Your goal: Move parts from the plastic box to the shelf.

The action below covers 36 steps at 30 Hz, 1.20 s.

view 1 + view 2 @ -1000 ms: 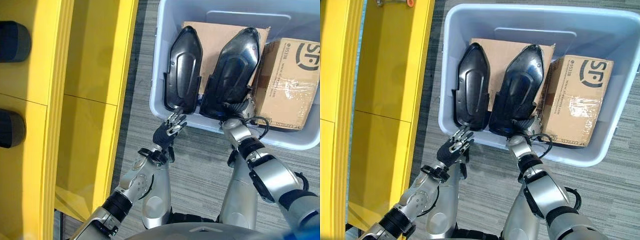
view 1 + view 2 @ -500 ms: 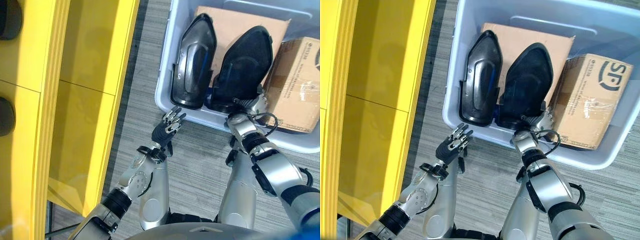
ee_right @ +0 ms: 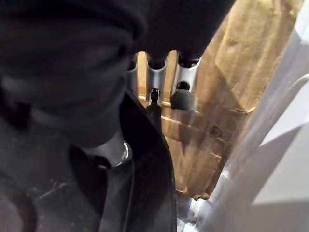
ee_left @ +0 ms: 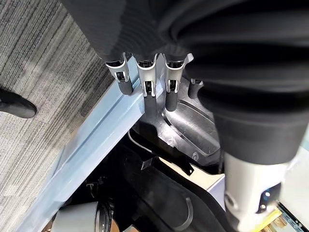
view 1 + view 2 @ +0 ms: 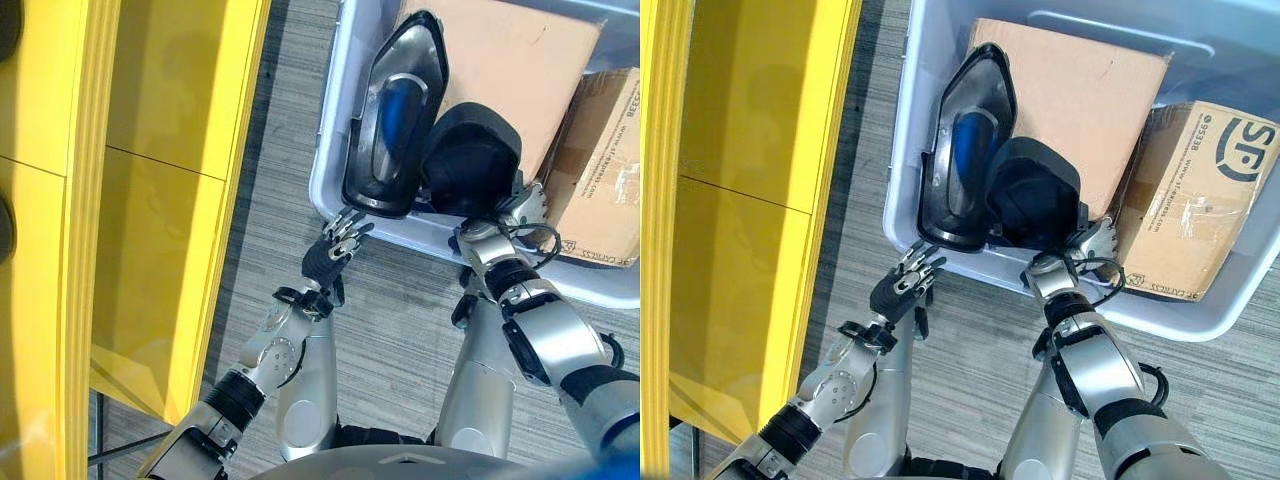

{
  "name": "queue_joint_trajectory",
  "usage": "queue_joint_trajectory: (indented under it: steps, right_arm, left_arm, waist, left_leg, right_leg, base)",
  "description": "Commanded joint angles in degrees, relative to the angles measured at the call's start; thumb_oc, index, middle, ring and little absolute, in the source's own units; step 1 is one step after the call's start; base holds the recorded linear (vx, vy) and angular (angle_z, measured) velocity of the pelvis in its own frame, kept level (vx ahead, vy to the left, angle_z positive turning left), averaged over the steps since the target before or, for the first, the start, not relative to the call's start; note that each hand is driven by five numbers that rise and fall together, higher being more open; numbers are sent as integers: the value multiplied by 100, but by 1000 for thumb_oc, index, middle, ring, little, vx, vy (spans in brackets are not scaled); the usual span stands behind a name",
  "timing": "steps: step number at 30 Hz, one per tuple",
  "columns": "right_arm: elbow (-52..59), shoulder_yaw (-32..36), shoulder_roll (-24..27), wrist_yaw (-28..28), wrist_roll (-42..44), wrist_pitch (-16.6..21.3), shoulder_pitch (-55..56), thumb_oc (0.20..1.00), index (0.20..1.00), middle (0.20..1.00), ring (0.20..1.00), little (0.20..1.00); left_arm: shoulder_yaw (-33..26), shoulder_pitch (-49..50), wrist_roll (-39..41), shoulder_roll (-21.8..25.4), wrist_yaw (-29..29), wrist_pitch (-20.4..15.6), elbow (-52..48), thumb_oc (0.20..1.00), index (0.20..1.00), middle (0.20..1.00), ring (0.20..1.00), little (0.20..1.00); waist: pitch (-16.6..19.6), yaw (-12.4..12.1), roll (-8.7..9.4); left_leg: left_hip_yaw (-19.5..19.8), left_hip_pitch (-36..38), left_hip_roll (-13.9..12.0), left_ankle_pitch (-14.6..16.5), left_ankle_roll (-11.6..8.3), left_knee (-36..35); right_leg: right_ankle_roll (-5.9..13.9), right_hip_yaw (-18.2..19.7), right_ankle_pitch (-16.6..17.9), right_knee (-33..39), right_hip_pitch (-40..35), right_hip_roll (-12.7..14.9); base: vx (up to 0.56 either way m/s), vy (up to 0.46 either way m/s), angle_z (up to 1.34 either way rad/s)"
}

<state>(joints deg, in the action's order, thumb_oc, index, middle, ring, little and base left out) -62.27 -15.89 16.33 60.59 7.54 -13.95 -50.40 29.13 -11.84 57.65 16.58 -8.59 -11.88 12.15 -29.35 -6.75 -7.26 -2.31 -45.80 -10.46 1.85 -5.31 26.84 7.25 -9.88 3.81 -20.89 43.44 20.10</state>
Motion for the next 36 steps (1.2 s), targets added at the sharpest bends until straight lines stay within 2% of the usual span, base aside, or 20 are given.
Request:
queue_joint_trajectory:
  steps: [1, 5, 9, 13, 14, 16, 20, 26, 32, 34, 36]
  right_arm:
    - [-117, -358, 481, -216, -757, 287, 251, 200, 200, 200, 200, 200]
    - [-165, -314, 489, -300, -872, 448, 284, 200, 200, 200, 200, 200]
    - [14, -456, 502, -566, -1599, 1277, 294, 200, 200, 200, 200, 200]
    - [1560, -578, 671, -773, -1892, 2096, 773, 200, 200, 200, 200, 200]
    - [2115, -496, 705, -839, -1928, 2142, 1062, 200, 200, 200, 200, 200]
    - [2541, -411, 690, -881, -1871, 2257, 1359, 200, 200, 200, 200, 200]
    - [2907, -271, 647, -933, -1867, 2234, 1547, 200, 200, 200, 200, 200]
    - [2665, -76, 652, -1078, -1736, 2269, 1329, 200, 200, 200, 200, 200]
    - [2493, 210, 595, -1373, -671, 1948, 1135, 200, 200, 200, 200, 200]
    - [2280, 322, 558, -1422, -618, 1935, 1097, 200, 200, 200, 200, 200]
    - [2053, 427, 547, -1475, -583, 1764, 995, 200, 200, 200, 200, 200]
  left_arm:
    - [80, -15, -65, -8, -353, -258, -362, 1000, 1000, 1000, 1000, 1000]
    - [36, 40, -32, 66, -532, -260, -292, 1000, 1000, 1000, 1000, 1000]
    - [-95, 138, -58, 144, -808, -243, -217, 1000, 1000, 1000, 1000, 1000]
    - [-414, 521, -177, 303, -1017, -123, -458, 1000, 1000, 1000, 1000, 1000]
    - [-511, 646, -215, 316, -1060, -135, -527, 1000, 1000, 1000, 1000, 1000]
    - [-581, 755, -252, 313, -1079, -170, -584, 1000, 1000, 1000, 1000, 1000]
    - [-654, 830, -222, 311, -1081, -150, -629, 1000, 1000, 1000, 1000, 1000]
    - [-614, 867, -213, 249, -1189, -117, -492, 1000, 1000, 1000, 1000, 1000]
    - [-543, 880, -192, 253, -1202, -49, -529, 1000, 1000, 1000, 1000, 1000]
    - [-529, 879, -204, 255, -1185, -2, -546, 1000, 1000, 1000, 1000, 1000]
    - [-489, 887, -191, 262, -1187, 50, -554, 1000, 1000, 1000, 1000, 1000]
  waist:
    - [-45, -170, -262]
    - [-45, -152, -275]
    - [-45, -117, -284]
    - [-45, 36, -169]
    - [-45, 126, -128]
    - [-45, 222, -109]
    - [-45, 314, -143]
    - [-45, 339, -295]
    - [-45, 337, -380]
    - [-44, 336, -397]
    - [-41, 326, -426]
  left_leg:
    - [-446, 131, 258, -453, 363, -550]
    - [-460, 358, 248, -431, 346, -572]
    - [-502, 758, 215, -437, 327, -687]
    - [-585, 1502, 171, -407, 296, -905]
    - [-609, 1726, 151, -399, 288, -998]
    - [-639, 1988, 134, -411, 282, -1132]
    - [-659, 2373, 121, -464, 258, -1345]
    - [-649, 2900, 110, -521, 208, -1574]
    - [-626, 3207, 123, -522, 191, -1685]
    - [-614, 3297, 123, -509, 188, -1701]
    - [-599, 3388, 123, -500, 185, -1714]
  right_leg:
    - [-226, -320, -441, -732, -82, -263]
    - [-250, -312, -473, -708, -290, -270]
    - [-280, -281, -501, -659, -607, -282]
    - [-267, -207, -516, -448, -1223, -300]
    - [-262, -149, -526, -377, -1388, -325]
    - [-260, -75, -530, -296, -1573, -356]
    - [-250, -2, -518, -167, -1860, -380]
    - [-276, -23, -582, -90, -2314, -351]
    - [-290, -50, -628, -89, -2562, -316]
    - [-295, -52, -641, -83, -2642, -309]
    - [-300, -60, -664, -97, -2724, -296]
  base:
    - [-23, -69, -9]
    - [-20, -62, -6]
    - [-25, -84, -4]
    - [11, -109, -19]
    - [35, -68, -21]
    - [28, -36, -15]
    - [24, -9, -21]
    - [44, 16, -5]
    - [36, 12, 1]
    - [45, 9, 5]
    - [61, 16, 5]
